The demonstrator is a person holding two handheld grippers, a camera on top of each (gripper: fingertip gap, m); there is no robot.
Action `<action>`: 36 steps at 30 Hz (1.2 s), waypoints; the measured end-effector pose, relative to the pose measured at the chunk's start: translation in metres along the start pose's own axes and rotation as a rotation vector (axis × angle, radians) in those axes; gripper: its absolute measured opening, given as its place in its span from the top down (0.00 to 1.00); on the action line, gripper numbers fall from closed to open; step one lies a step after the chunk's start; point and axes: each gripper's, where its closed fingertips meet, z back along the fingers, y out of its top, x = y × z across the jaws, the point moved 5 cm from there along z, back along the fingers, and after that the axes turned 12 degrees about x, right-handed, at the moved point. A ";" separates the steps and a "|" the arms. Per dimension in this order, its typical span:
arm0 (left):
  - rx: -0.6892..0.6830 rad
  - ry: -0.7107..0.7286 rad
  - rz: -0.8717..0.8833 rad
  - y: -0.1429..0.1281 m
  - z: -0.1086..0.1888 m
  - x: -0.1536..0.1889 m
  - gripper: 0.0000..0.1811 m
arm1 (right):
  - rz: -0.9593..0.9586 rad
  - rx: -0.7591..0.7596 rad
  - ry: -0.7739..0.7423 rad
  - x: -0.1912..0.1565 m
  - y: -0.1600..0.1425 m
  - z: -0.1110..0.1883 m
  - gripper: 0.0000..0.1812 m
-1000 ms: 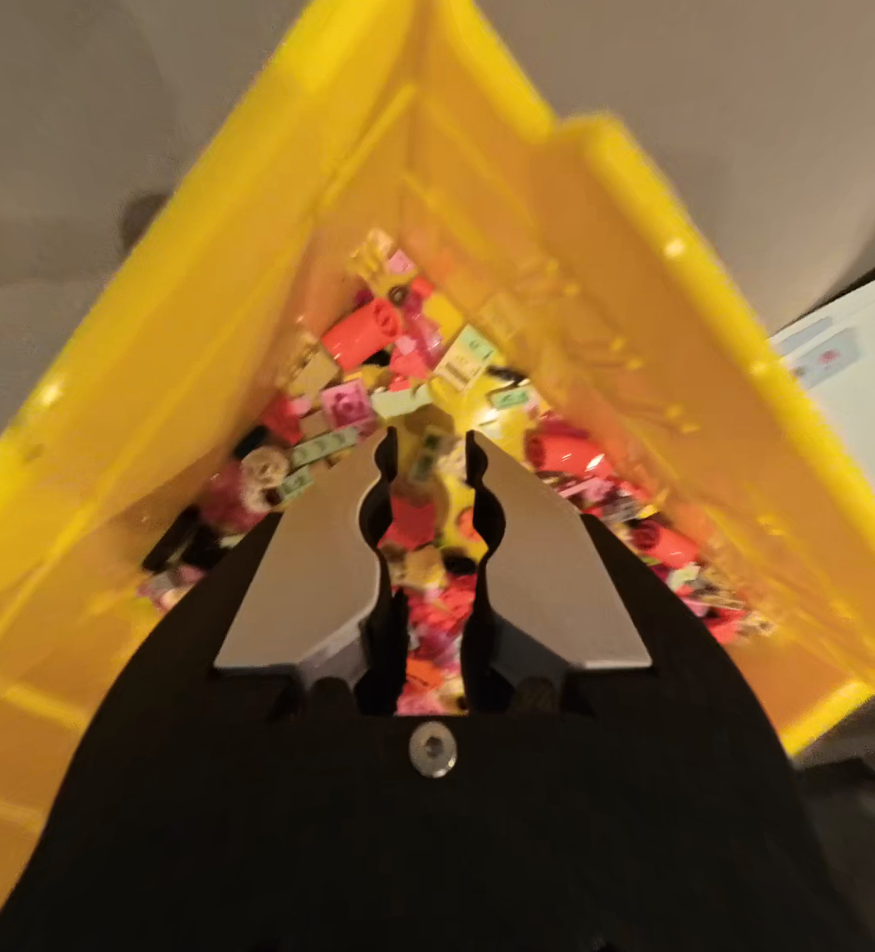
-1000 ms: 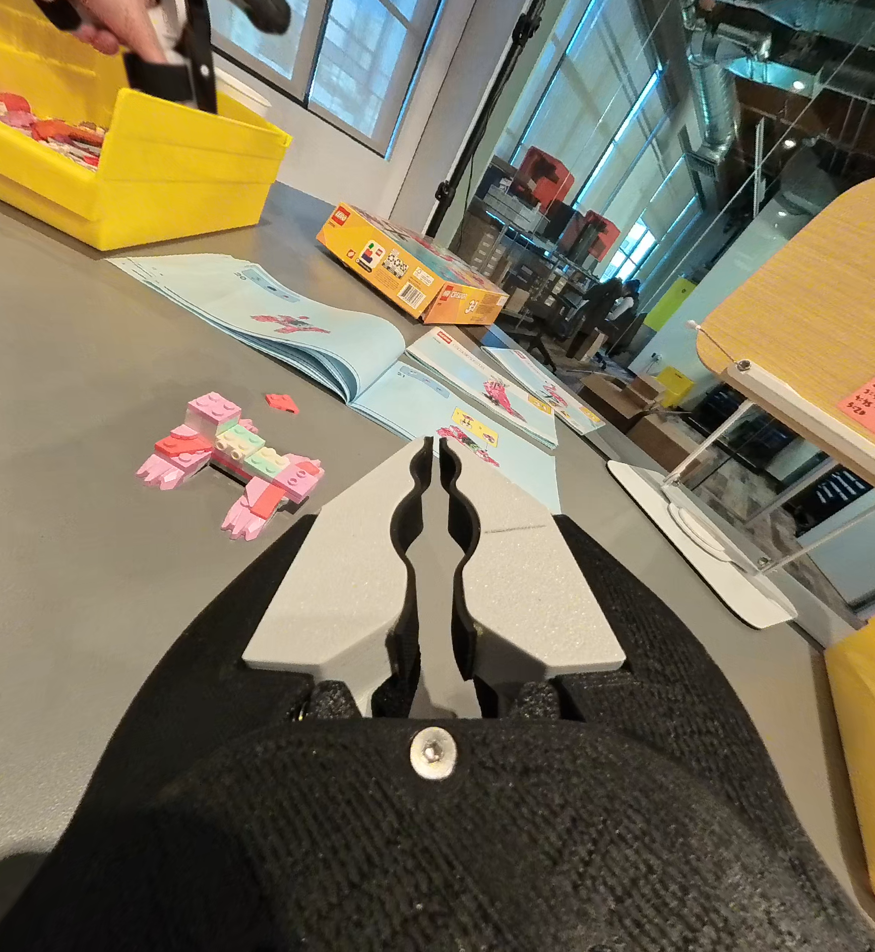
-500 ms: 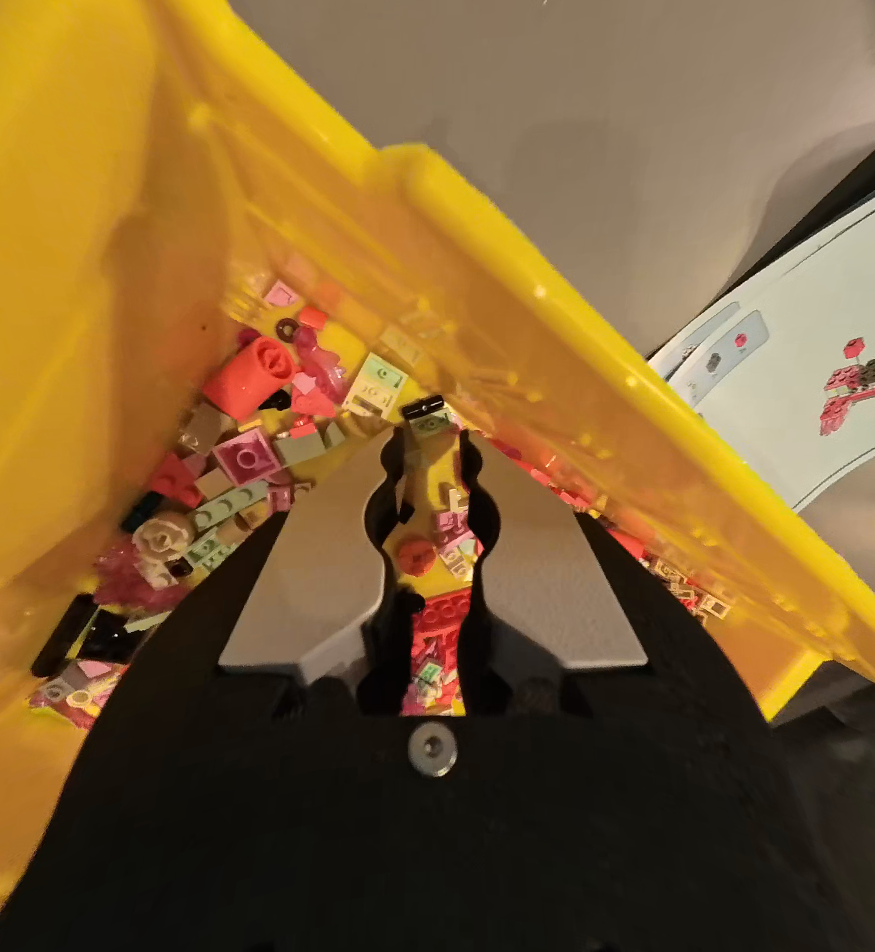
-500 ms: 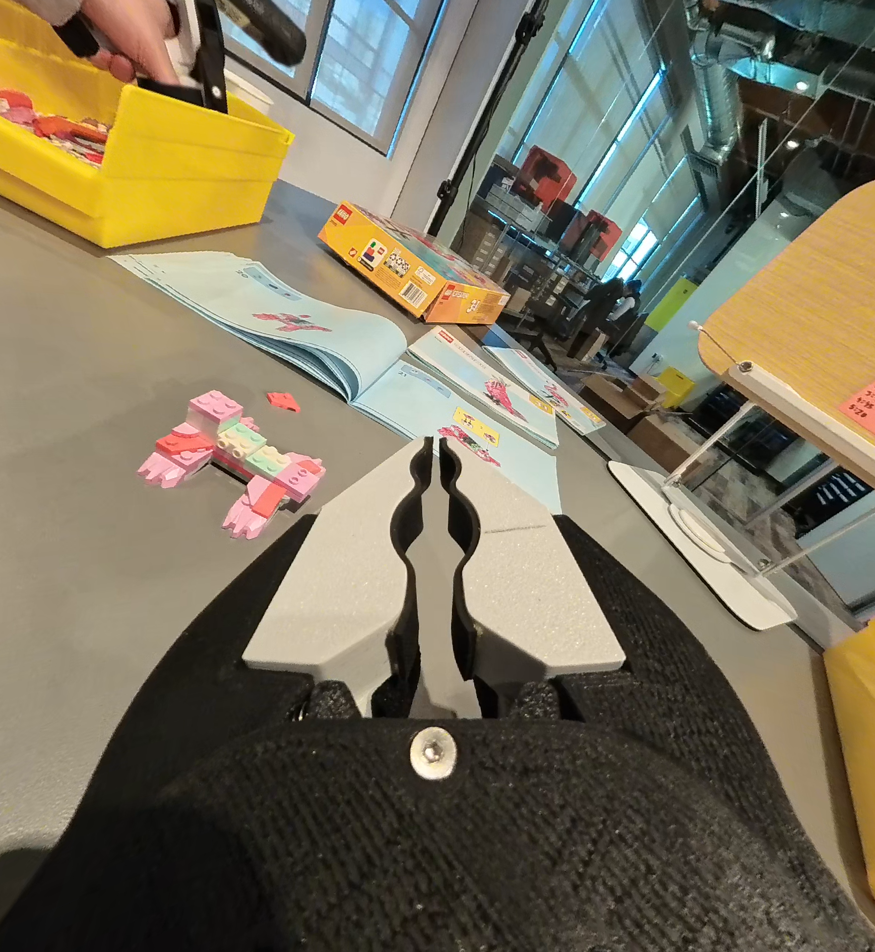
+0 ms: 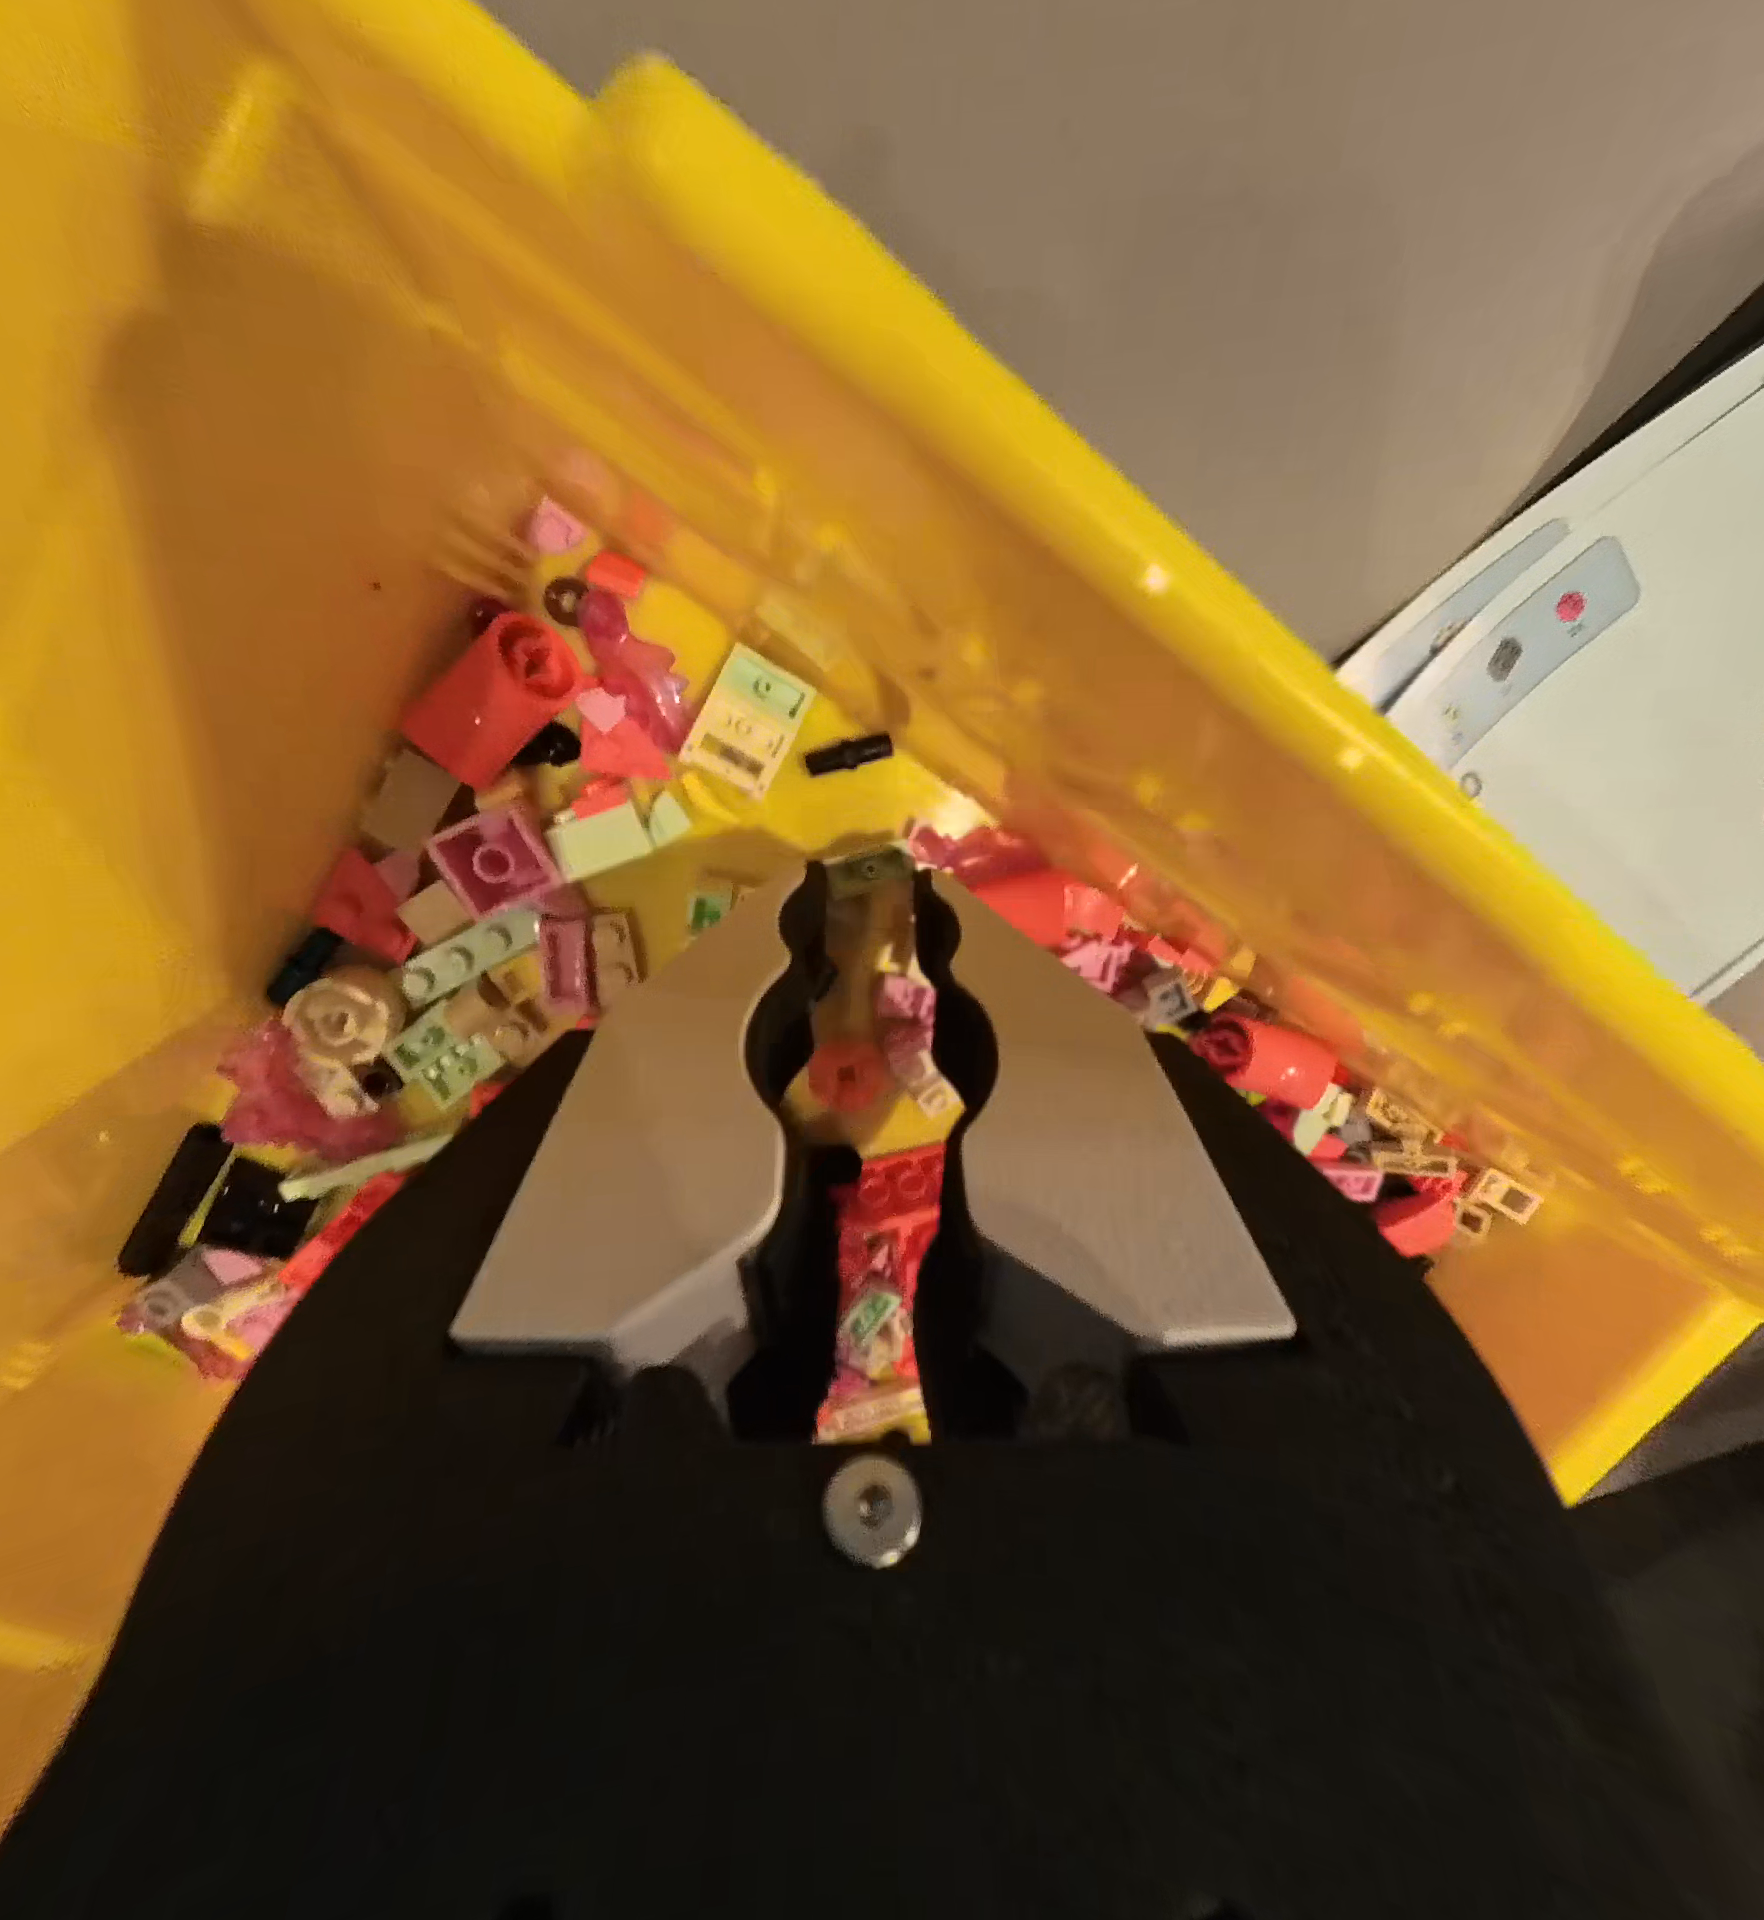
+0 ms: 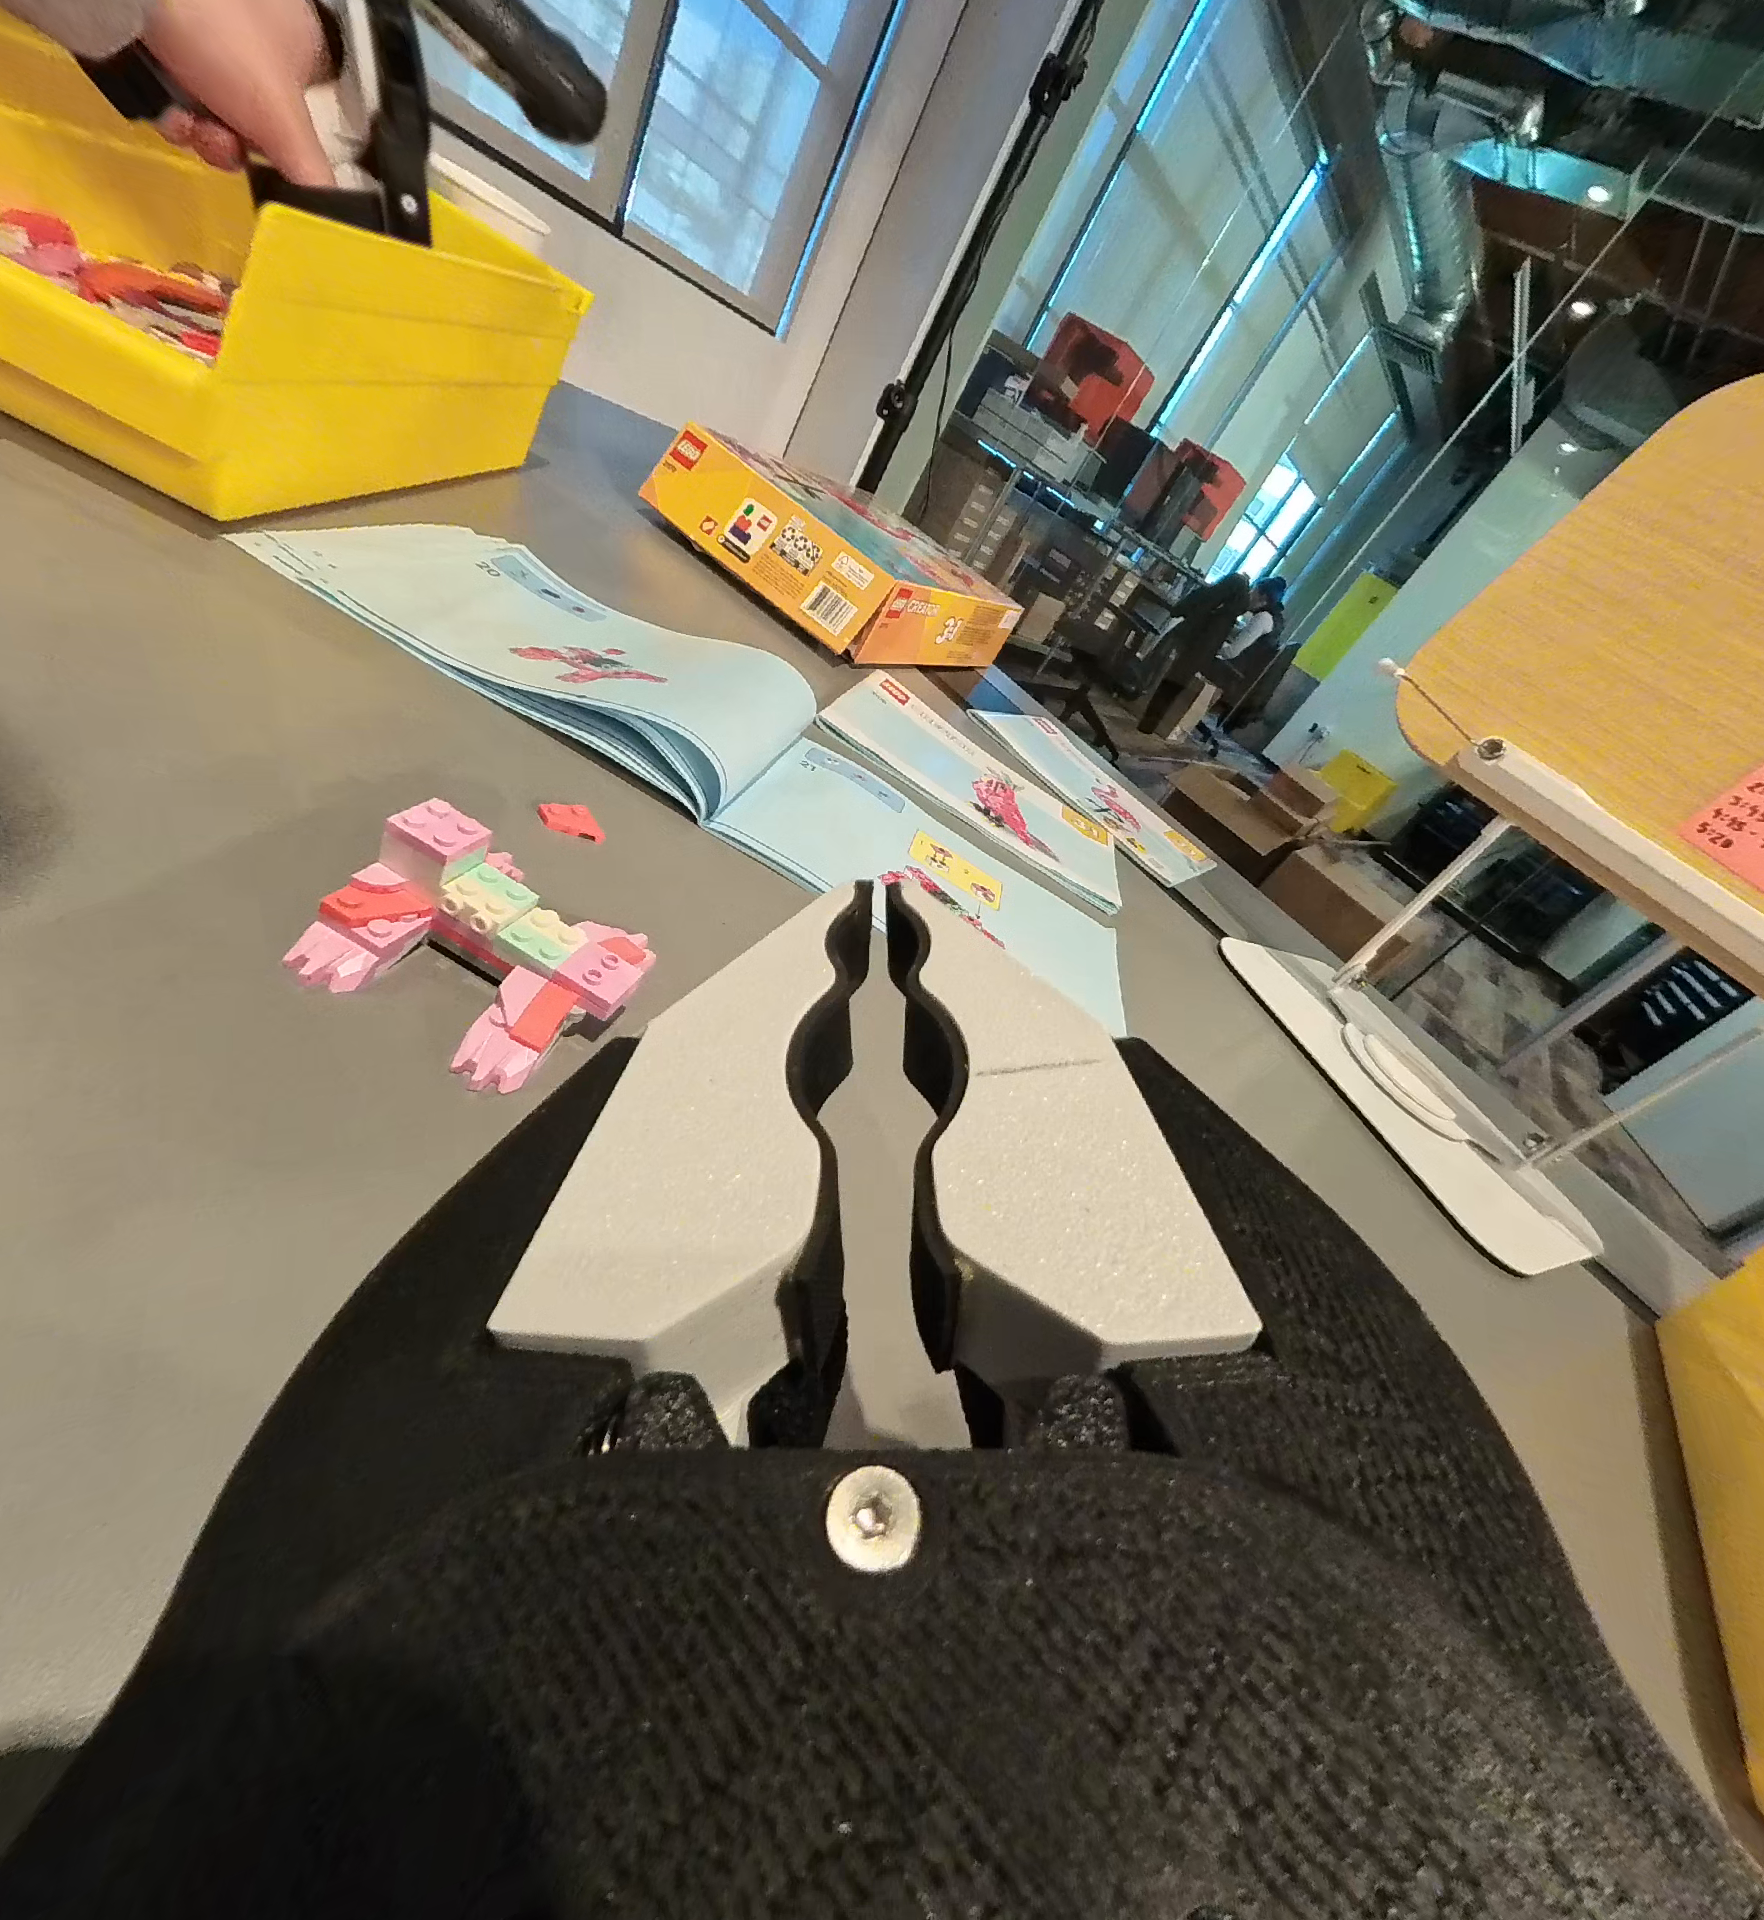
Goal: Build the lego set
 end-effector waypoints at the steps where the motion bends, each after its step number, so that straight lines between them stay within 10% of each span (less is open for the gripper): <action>1: 0.002 0.013 -0.005 -0.003 0.003 0.000 0.90 | -0.001 0.004 0.001 0.000 0.001 0.000 1.00; 8: 0.171 0.225 -0.106 -0.009 0.063 0.023 0.65 | -0.027 0.043 0.039 -0.004 0.006 -0.001 0.90; 17: 0.623 0.382 -0.480 -0.056 0.148 0.159 0.69 | -0.104 0.049 0.271 -0.005 0.009 0.001 0.82; 21: 0.864 -0.062 -0.360 -0.073 0.130 0.233 0.72 | -0.032 0.043 0.414 0.008 0.012 0.000 0.80; 25: 0.814 -0.343 -0.369 -0.085 0.078 0.291 0.69 | 0.039 0.156 0.458 0.018 0.012 -0.008 0.77; 36: 0.561 -0.255 -0.471 -0.079 -0.001 0.333 0.67 | 0.135 0.174 0.368 0.017 -0.010 -0.011 0.80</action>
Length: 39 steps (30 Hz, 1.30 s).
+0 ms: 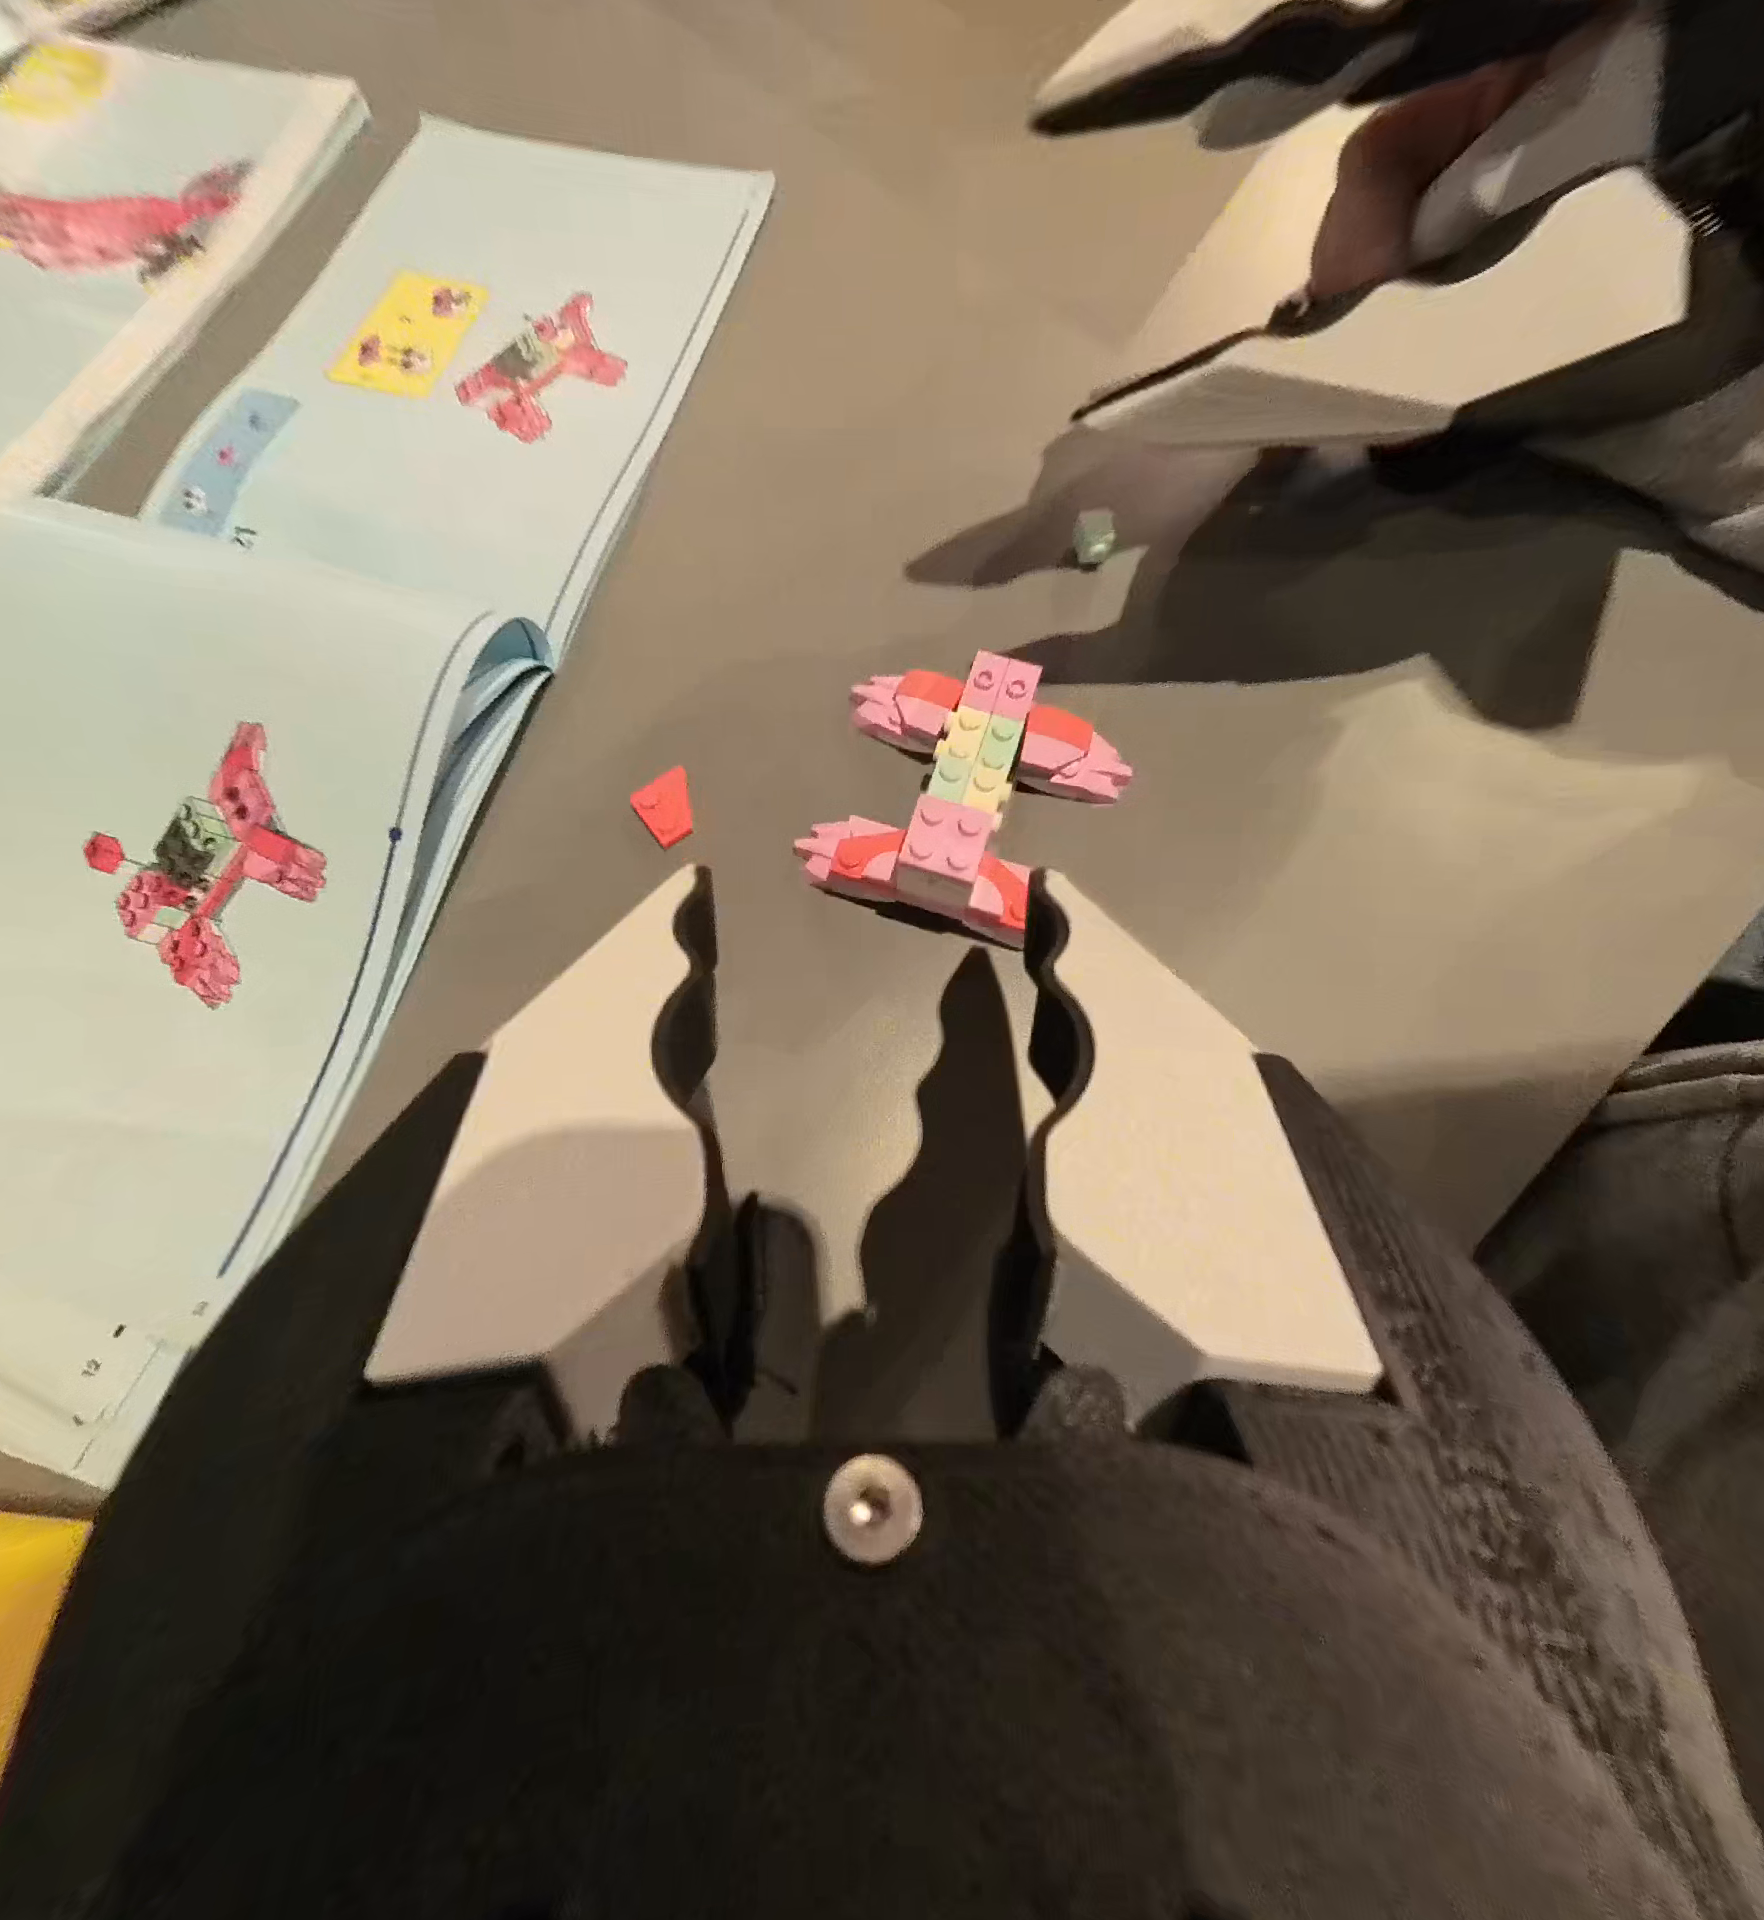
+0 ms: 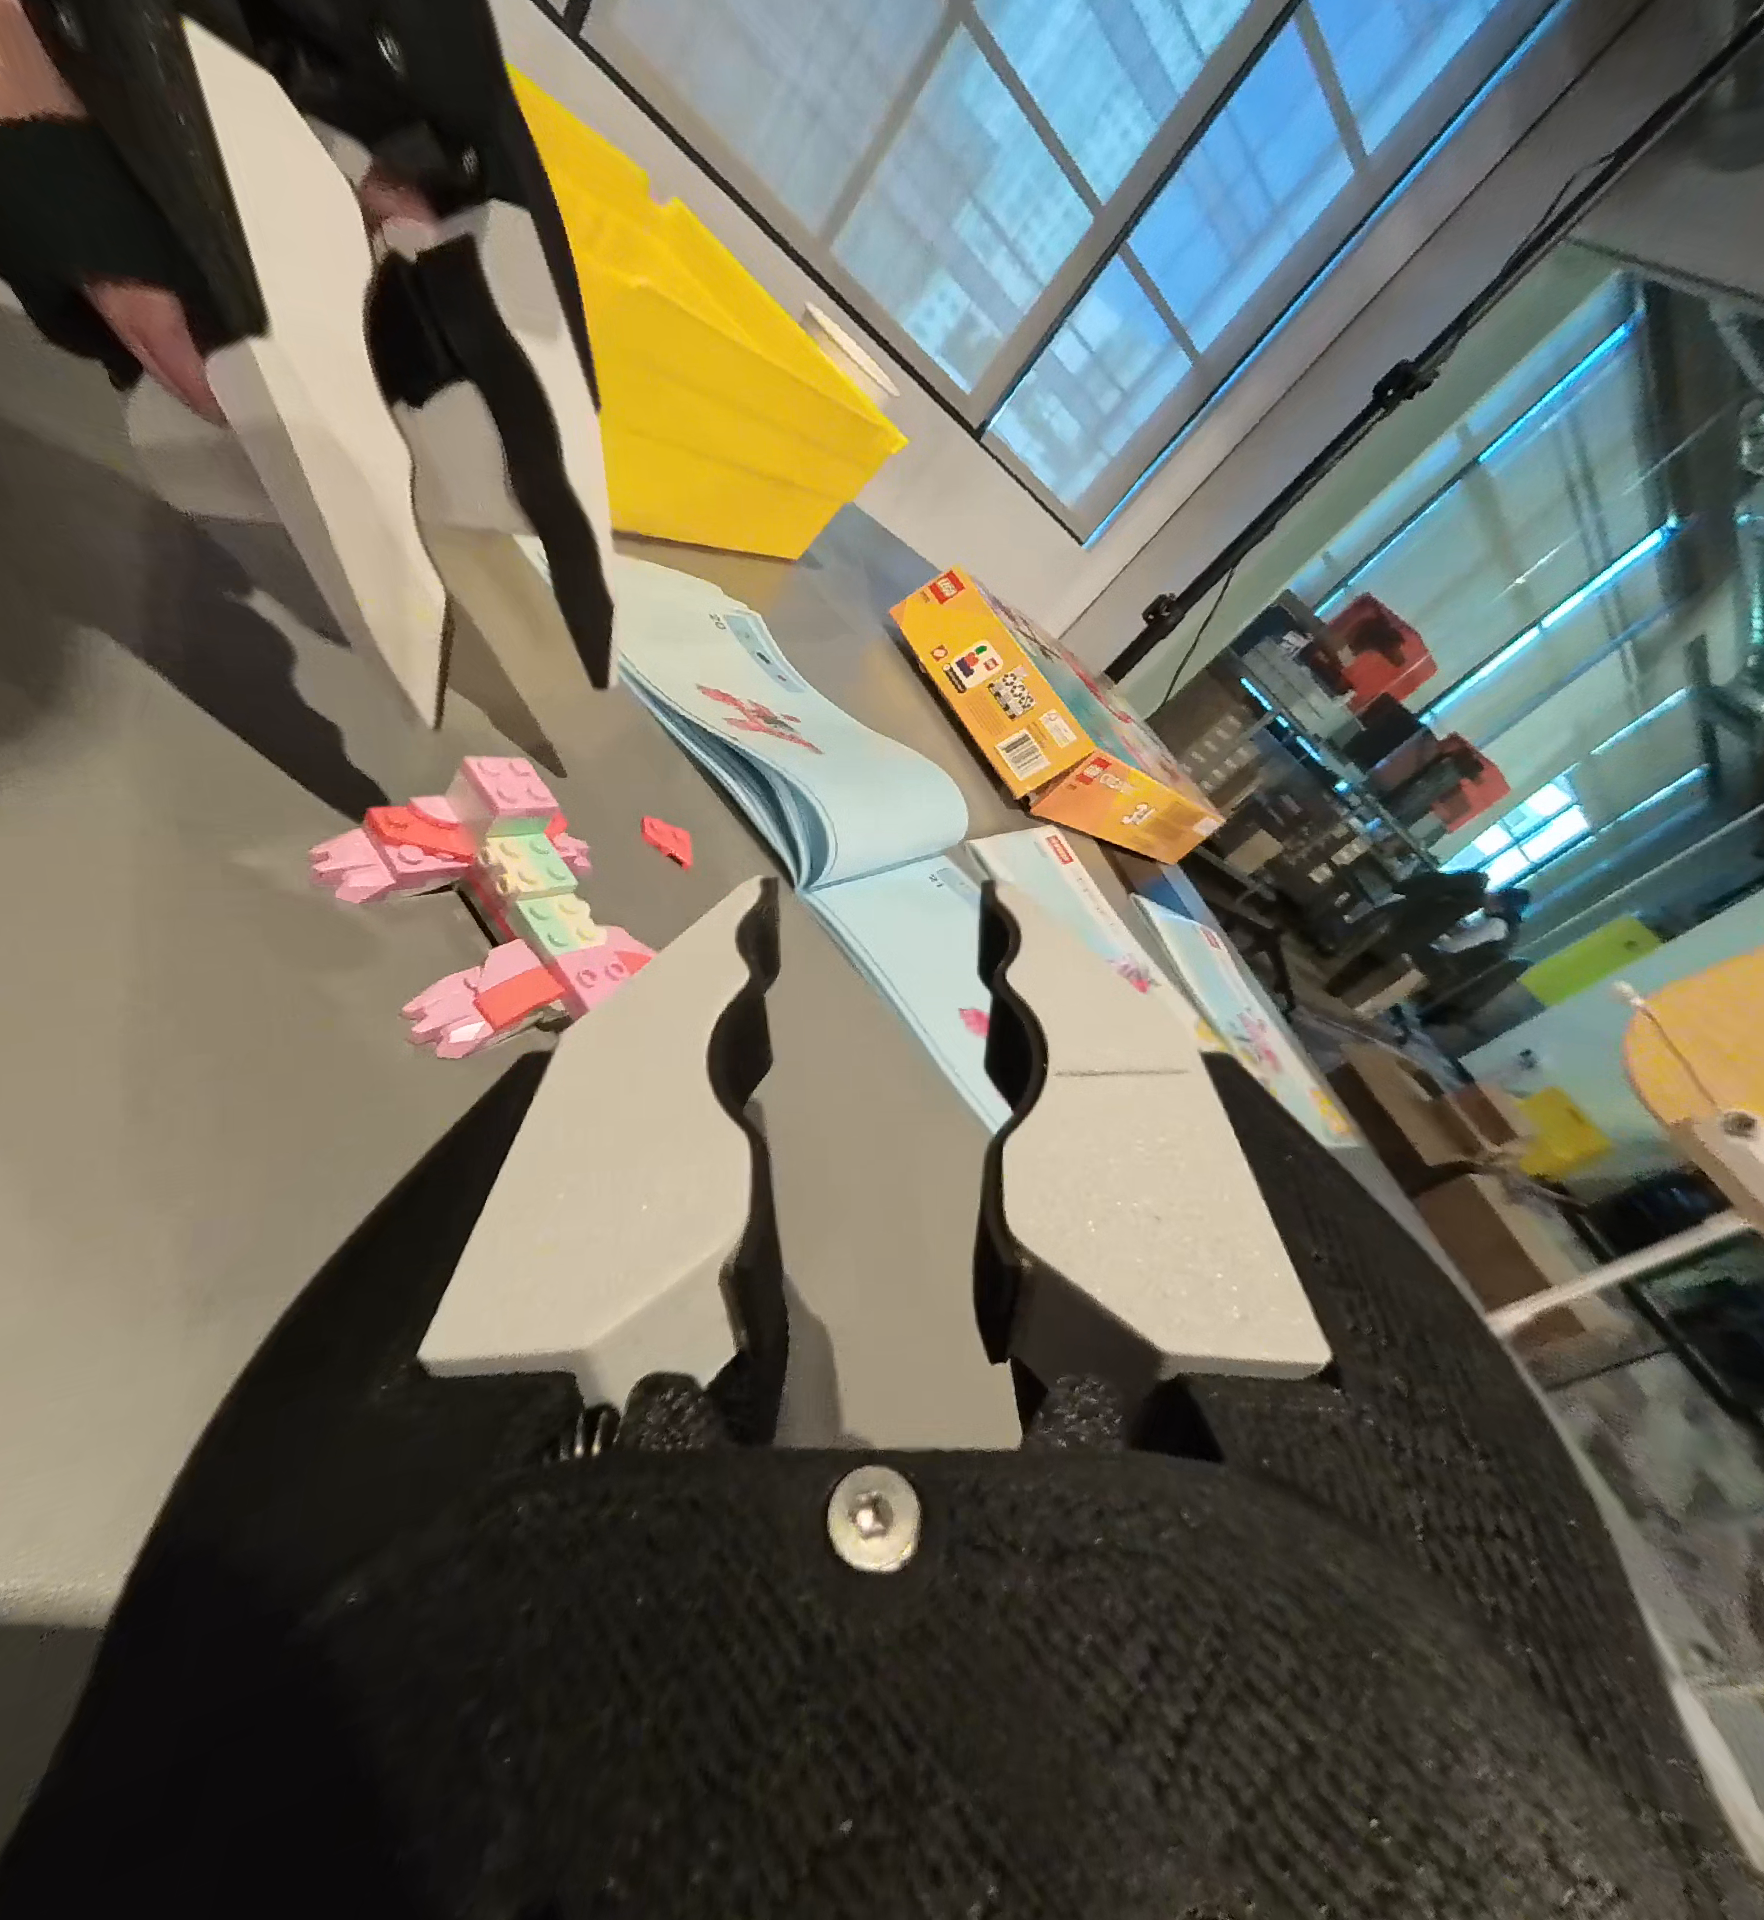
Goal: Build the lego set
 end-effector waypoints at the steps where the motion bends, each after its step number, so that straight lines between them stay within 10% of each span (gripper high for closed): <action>1: -0.018 0.000 0.005 -0.002 -0.003 0.000 0.67 | -0.015 -0.003 0.003 0.000 -0.001 0.000 0.80; 39: -0.064 0.171 -0.003 -0.011 0.014 -0.027 0.69 | -0.141 -0.016 -0.021 0.010 -0.006 -0.006 0.82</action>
